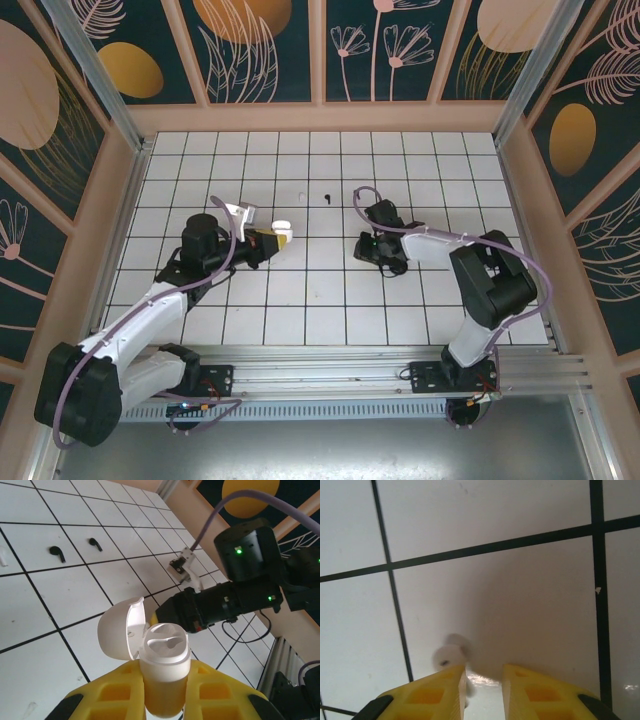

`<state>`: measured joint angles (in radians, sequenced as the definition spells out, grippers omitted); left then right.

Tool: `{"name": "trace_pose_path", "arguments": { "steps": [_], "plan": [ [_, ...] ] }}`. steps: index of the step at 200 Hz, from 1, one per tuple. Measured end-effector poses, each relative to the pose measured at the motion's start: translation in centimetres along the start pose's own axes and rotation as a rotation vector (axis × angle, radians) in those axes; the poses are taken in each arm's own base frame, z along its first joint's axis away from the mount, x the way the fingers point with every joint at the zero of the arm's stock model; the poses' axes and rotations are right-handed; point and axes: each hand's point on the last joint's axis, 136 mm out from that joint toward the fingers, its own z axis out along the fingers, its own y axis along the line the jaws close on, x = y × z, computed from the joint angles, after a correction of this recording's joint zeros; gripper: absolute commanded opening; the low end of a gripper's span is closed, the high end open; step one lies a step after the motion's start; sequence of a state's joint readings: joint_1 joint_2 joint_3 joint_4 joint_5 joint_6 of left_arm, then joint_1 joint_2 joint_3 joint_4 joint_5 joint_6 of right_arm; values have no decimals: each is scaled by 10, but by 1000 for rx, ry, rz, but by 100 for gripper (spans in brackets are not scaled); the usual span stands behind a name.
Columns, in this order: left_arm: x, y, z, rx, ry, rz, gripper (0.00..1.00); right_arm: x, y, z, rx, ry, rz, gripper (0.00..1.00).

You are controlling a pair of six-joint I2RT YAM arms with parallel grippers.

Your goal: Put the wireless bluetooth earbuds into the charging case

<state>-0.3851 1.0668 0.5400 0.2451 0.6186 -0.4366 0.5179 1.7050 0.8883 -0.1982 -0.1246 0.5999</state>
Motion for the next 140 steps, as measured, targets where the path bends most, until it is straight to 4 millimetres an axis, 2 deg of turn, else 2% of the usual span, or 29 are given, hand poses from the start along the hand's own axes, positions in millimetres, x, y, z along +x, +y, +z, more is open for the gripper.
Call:
{"name": "trace_pose_path", "arguments": {
  "steps": [99,140],
  "plan": [
    [-1,3,2,-18,-7,-1,12,-6,7,4,-10,6,-17,25],
    [-1,3,2,-18,-7,0,12,-2,25,5,-53,6,-53,25]
  ]
}}
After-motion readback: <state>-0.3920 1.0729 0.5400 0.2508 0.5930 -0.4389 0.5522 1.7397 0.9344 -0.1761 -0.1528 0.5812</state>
